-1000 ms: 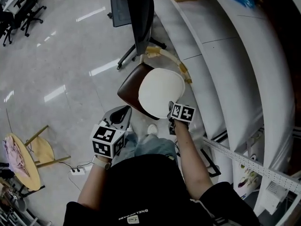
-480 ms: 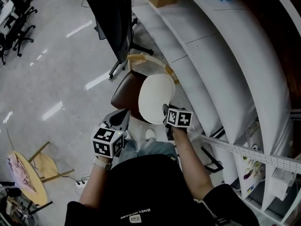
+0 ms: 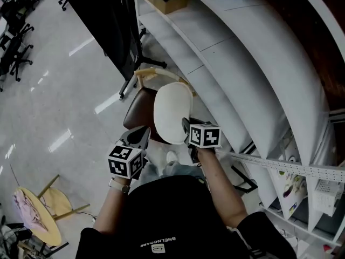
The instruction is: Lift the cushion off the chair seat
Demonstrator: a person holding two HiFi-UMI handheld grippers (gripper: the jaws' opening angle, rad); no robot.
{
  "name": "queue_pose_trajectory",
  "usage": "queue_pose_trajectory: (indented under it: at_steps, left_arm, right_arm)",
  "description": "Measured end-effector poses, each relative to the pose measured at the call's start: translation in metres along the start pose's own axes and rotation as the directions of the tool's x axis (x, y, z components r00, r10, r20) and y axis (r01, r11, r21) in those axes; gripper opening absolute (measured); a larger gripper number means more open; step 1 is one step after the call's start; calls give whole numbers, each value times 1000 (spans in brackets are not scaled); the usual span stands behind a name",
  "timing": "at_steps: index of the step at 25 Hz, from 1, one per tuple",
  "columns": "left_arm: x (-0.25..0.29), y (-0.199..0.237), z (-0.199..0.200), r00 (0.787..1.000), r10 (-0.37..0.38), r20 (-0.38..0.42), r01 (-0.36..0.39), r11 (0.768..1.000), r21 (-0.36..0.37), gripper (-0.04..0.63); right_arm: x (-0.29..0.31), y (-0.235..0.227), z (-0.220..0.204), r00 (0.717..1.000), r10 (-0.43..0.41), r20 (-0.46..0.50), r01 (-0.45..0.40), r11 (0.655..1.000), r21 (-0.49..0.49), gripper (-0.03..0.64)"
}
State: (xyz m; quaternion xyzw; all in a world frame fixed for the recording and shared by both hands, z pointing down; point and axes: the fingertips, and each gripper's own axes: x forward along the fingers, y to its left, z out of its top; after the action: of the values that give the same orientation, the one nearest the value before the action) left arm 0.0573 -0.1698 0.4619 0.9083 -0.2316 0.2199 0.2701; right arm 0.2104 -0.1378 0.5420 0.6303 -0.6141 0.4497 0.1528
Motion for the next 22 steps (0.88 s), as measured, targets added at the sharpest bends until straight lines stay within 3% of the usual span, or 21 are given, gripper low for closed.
queue_pose_trajectory:
  at_steps: [5, 13, 17, 22]
  left_arm:
    - [3, -4, 9, 1000, -22, 1, 22, 1000, 19, 15]
    - [1, -21, 53, 994, -72, 88, 62, 992, 105, 15]
    - [-3, -35, 79, 984, -109, 142, 85, 982, 170, 15]
    - [-10, -56, 106, 956, -181, 233, 124, 963, 238, 14]
  right_arm:
    - [-22, 16, 23, 998, 36, 60, -34, 999, -23, 60]
    - [-59, 32, 60, 980, 85, 180, -72, 994, -78, 58]
    - [-81, 42, 78, 958, 122, 259, -94, 989, -118, 57]
    - [-112, 48, 98, 919, 155, 363, -99, 981, -167, 57]
